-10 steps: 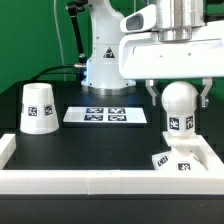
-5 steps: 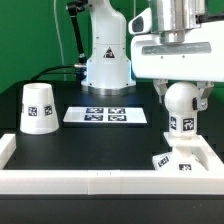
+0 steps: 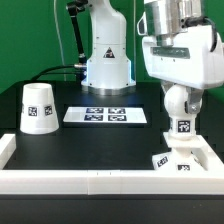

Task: Assemble lamp

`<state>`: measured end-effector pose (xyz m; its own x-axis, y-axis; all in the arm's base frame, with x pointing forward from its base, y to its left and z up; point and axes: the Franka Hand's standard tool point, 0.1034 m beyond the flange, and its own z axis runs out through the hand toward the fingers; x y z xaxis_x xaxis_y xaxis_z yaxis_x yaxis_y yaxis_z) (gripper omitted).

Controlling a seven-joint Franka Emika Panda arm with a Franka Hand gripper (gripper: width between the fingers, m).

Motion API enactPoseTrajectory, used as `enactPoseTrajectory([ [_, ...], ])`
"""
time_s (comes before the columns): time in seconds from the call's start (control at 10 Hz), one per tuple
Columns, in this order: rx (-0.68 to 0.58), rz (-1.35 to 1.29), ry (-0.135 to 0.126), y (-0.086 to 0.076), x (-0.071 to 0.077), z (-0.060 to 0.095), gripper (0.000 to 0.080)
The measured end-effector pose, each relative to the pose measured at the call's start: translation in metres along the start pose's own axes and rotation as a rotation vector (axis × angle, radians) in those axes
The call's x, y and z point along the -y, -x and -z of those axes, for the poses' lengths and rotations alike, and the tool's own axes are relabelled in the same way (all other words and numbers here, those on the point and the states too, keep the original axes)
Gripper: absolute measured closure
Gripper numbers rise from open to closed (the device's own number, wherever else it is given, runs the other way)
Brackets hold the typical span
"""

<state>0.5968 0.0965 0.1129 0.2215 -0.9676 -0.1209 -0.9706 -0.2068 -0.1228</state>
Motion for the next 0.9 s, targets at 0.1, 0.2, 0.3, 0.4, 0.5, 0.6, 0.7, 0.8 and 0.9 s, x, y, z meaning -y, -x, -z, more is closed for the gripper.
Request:
enactPoseTrajectory([
  [0.1, 0.001, -0.015, 0.000, 0.0008, 0.0000, -0.0002, 0.0219],
  [0.2, 0.001, 0.003, 0.000, 0.0008, -0.0001, -0.0003, 0.0219],
  [0.3, 0.000, 0.044, -0.002, 0.0006, 0.0000, -0.0003, 0.0124],
  [0.4, -0.004, 0.092, -0.009, 0.0003, 0.0002, -0.0009, 0.0107],
  [0.5, -0.010, 0.167, -0.019, 0.0008, 0.0016, -0.0008, 0.0107],
  [0.6, -0.015, 0.269, -0.022, 0.0024, 0.0016, -0.0016, 0.0101],
  [0.7, -0.021, 0.393, -0.025, 0.0044, 0.0019, -0.0026, 0.0101],
  [0.8, -0.021, 0.501, -0.022, 0.0071, 0.0019, -0.0031, 0.0100],
  [0.9, -0.021, 0.591, -0.020, 0.0078, 0.0023, -0.0029, 0.0100],
])
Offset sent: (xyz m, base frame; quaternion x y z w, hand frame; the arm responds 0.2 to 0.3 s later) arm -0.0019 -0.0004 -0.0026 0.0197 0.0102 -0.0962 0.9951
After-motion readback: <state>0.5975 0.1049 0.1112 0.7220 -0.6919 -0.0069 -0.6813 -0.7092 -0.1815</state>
